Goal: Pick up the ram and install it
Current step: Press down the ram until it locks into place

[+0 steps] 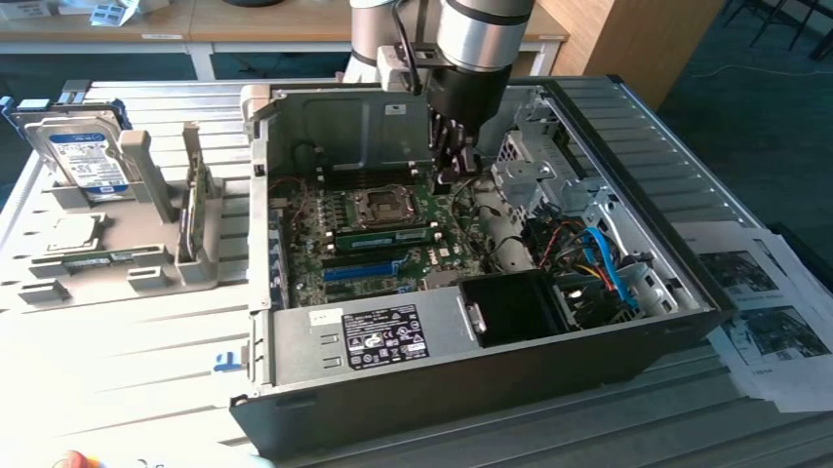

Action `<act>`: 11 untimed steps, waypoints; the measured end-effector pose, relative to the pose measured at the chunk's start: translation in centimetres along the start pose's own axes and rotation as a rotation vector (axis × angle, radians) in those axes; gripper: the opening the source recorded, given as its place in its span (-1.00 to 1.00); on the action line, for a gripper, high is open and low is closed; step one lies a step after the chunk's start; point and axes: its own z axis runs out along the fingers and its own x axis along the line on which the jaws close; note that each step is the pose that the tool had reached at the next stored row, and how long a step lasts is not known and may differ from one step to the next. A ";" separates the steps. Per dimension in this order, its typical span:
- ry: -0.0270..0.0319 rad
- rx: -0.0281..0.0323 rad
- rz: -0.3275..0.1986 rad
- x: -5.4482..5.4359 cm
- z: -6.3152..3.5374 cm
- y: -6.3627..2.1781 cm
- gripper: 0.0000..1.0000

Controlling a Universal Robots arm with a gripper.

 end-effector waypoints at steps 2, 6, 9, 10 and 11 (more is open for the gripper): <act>-0.0001 0.0000 0.000 0.0 0.08 0.00 -0.80; 0.0000 0.0000 0.000 0.0 0.24 -0.01 -0.80; 0.0000 0.0000 0.000 0.0 0.36 -0.01 -0.80; 0.0000 0.0000 0.000 0.0 0.39 -0.01 -0.80; 0.0000 0.0000 0.000 0.0 0.43 -0.01 -0.80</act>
